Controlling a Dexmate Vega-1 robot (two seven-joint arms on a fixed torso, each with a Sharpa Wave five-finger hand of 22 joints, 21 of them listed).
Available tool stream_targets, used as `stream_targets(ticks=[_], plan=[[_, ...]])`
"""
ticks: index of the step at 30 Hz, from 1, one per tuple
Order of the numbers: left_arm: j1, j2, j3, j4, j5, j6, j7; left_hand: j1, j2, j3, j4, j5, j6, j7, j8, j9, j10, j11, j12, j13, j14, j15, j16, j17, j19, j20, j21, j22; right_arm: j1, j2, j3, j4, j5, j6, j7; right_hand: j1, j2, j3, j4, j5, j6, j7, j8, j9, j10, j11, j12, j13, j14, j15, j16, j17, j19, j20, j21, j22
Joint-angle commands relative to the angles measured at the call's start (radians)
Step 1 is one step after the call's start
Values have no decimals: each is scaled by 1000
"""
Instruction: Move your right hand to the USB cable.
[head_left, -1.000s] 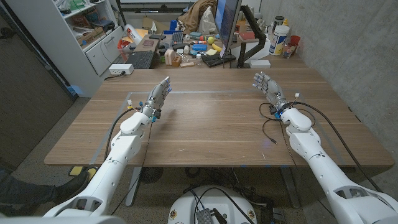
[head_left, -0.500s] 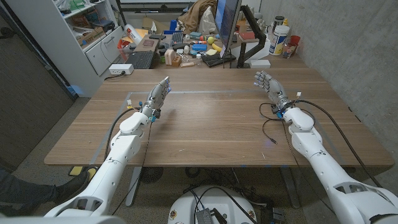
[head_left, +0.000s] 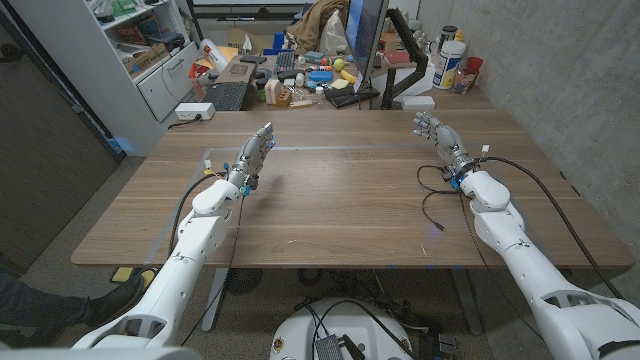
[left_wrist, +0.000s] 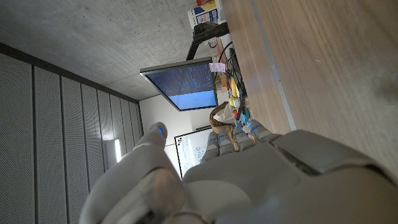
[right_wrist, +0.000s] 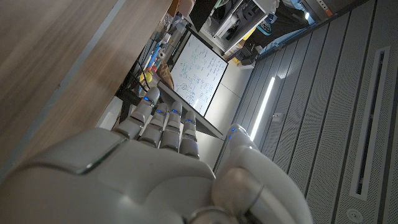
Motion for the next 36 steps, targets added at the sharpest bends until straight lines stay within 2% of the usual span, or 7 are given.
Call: stream_targets(ticks=[1,6,28,36], plan=[[-2,-3,-2,4,-1,6,-6,13,2,5,-4,-1,9,2,3,4,3,-3,6,2,10,0,5,2,6,-2,-4,1,4,-17,10,20,-28,40,-13,5,-3,4,-8,3,5,-13,7,4,11,-8,0,5,8,-8,3,0,15,-52,-6,3],[-2,-5,-3,4,2,5,-2,14,3,5,-5,-2,12,2,2,3,5,-4,5,2,13,-1,5,2,8,0,-7,2,1,-25,14,15,-41,45,-22,5,-5,2,-9,4,9,-18,9,5,19,-13,2,6,19,-18,6,-1,24,-53,-10,3],[-33,-3,6,35,4,15,-38,18,7,6,-6,-5,23,0,1,3,13,-7,3,2,18,-1,2,2,11,5,-16,2,-68,-56,47,-89,-76,4,-85,7,-6,2,-13,7,22,-36,13,7,37,-23,8,6,32,-25,6,-2,32,-54,-26,2],[-37,0,1,35,5,11,-40,19,8,6,-7,-6,25,0,0,3,14,-8,1,2,19,-2,1,2,13,7,-19,2,-73,-66,49,-103,-96,10,-93,9,-6,3,-15,8,28,-39,14,8,40,-26,8,7,37,-25,6,-3,35,-54,-31,2]])
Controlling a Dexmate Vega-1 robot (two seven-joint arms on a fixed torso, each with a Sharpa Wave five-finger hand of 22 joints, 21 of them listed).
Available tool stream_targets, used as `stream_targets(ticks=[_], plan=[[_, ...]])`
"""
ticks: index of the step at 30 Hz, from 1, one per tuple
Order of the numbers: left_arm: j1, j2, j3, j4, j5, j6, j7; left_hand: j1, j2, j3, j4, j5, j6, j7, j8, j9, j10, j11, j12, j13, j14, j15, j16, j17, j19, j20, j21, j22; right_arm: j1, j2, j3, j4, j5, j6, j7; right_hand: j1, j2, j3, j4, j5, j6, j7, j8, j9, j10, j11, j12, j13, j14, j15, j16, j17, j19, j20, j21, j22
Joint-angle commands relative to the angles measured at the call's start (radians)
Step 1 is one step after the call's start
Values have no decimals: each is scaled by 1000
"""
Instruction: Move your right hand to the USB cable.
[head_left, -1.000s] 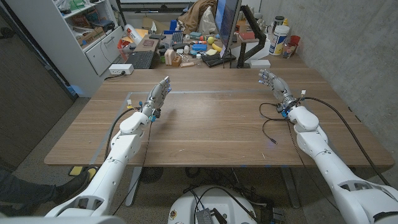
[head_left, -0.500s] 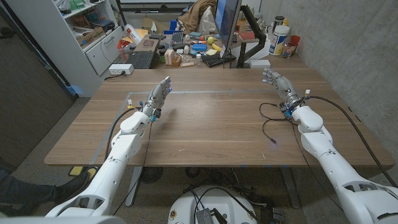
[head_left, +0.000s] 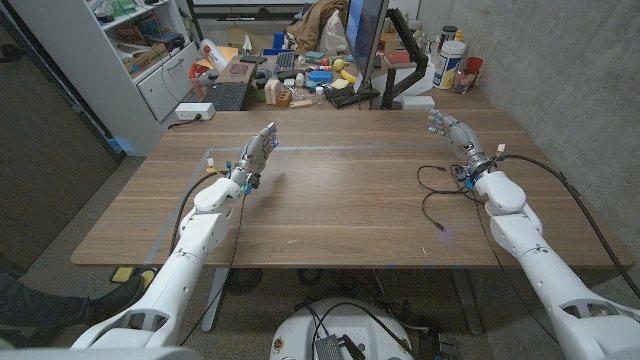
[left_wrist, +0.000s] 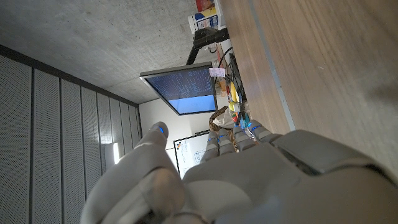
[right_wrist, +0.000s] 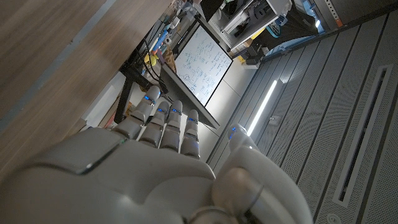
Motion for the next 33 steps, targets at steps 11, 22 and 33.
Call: stream_targets(ticks=[11,22,33], plan=[[-13,9,-8,9,5,4,-9,11,1,2,-3,-7,7,2,-2,3,6,2,-1,2,1,2,-1,3,9,1,-9,3,-27,-31,11,-60,-78,-14,-56,12,-7,1,-8,6,4,-7,6,4,19,-5,9,2,13,-18,4,1,16,-56,-9,3],[-12,3,-11,16,6,0,-2,12,2,2,-3,-7,11,2,-2,3,12,1,0,2,5,0,0,3,11,1,-12,3,-34,-43,19,-68,-116,-5,-87,20,-8,4,-15,8,7,-13,7,4,23,-8,9,2,20,-20,3,-1,20,-56,-17,3],[-12,3,-13,14,7,-10,-3,14,5,3,-4,-8,15,-1,-3,4,12,-3,-3,2,4,1,-3,3,13,4,-17,3,-49,-57,32,-83,-175,18,-138,33,-13,8,-27,11,22,-21,11,5,38,-15,13,2,25,-28,0,-3,27,-57,-27,3]])
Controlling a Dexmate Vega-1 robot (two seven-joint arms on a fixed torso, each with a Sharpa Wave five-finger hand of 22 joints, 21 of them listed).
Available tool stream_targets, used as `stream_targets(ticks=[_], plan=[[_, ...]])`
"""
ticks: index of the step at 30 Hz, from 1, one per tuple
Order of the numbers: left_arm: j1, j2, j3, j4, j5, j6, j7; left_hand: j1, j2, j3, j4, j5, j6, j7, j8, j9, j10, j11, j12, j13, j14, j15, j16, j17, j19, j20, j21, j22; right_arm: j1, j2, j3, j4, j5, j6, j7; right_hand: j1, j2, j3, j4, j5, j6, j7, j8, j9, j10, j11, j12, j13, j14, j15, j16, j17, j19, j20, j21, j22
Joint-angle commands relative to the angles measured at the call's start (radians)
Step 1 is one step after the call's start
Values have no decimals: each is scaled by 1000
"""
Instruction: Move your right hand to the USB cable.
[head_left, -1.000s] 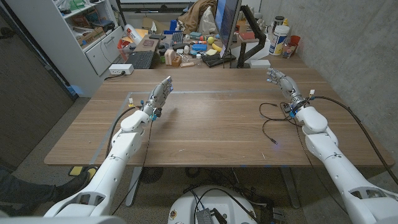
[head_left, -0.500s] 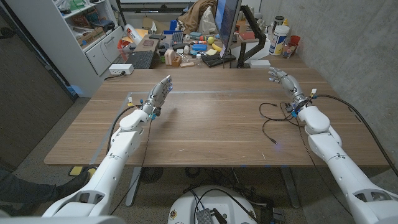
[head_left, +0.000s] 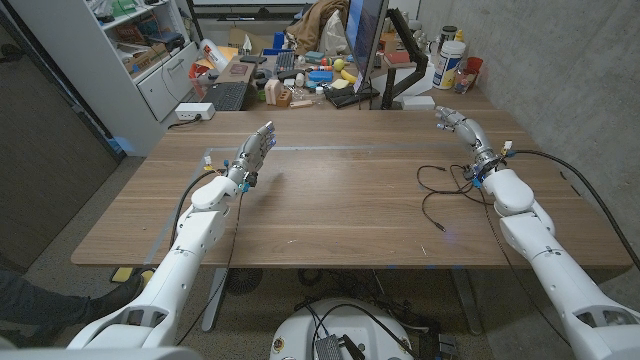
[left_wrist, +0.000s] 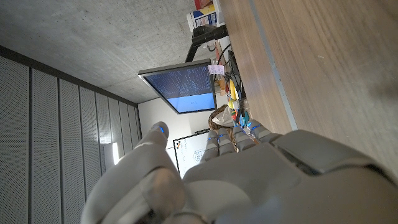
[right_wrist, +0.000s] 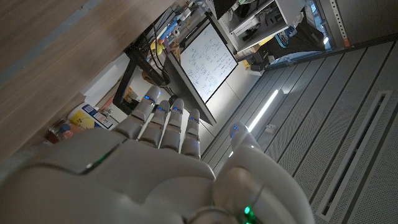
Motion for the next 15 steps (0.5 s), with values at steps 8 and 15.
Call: stream_targets(ticks=[8,15], plan=[[2,-1,-3,-1,4,-17,7,11,2,4,-5,0,4,3,-4,4,3,-2,-4,2,3,-2,-4,3,0,4,-6,3,-39,-41,25,-51,-126,28,-89,15,-7,6,-11,8,13,-15,4,5,18,-11,8,3,17,-41,1,1,17,-56,-12,3],[4,-5,-4,-3,4,-18,15,11,3,4,-5,0,5,2,-5,4,2,-3,-6,2,3,-1,-4,3,-1,7,-9,3,-59,-66,38,-82,-154,34,-89,17,-11,5,-15,10,21,-26,6,5,28,-21,10,3,31,-51,3,2,26,-60,-18,3]])
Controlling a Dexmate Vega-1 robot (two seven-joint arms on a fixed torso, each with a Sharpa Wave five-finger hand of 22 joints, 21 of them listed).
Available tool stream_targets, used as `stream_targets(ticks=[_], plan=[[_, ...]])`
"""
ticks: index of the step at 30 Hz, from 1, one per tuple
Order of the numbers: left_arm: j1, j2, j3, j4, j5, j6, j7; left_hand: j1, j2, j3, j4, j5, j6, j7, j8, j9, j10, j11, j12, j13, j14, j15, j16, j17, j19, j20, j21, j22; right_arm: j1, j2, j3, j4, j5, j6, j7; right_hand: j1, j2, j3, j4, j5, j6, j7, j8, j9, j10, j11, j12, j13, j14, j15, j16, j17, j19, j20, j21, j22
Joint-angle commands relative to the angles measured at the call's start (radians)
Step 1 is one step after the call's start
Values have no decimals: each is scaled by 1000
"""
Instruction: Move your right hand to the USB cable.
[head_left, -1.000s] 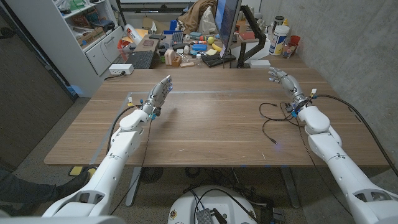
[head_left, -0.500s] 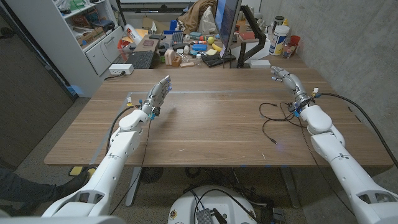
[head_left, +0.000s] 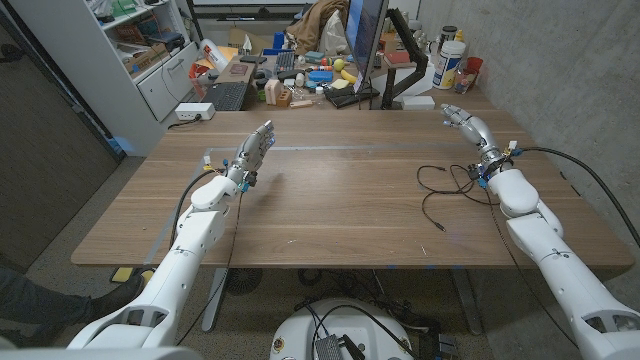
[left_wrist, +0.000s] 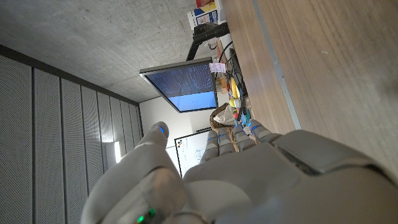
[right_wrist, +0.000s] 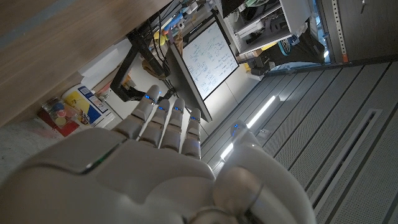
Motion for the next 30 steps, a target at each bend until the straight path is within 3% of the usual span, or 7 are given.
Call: stream_targets(ticks=[1,10,30], plan=[[3,-4,-1,-3,1,-7,10,12,3,4,-5,0,5,2,-1,4,2,-3,-1,2,3,-1,-4,3,-1,7,-2,3,-33,-39,21,-49,-67,11,-26,8,-1,5,-7,7,5,-9,6,5,13,-7,6,3,13,-46,4,2,12,-61,-6,3],[4,-13,3,-5,0,-10,17,12,5,4,-5,-1,9,5,-1,4,5,3,-2,3,5,0,-5,3,1,7,-6,4,-39,-53,21,-45,-151,44,-75,12,-4,7,-13,11,39,-21,15,6,39,-20,14,4,30,-61,5,2,17,-65,-21,4],[-1,-9,6,-2,-1,-14,10,14,6,4,-6,-2,11,3,-3,4,7,-4,-3,3,5,0,-6,3,4,9,-13,4,-93,-97,41,-124,-364,21,-200,17,-7,9,-20,17,49,-42,14,6,45,-48,13,4,33,-74,0,2,24,-74,-37,4]])
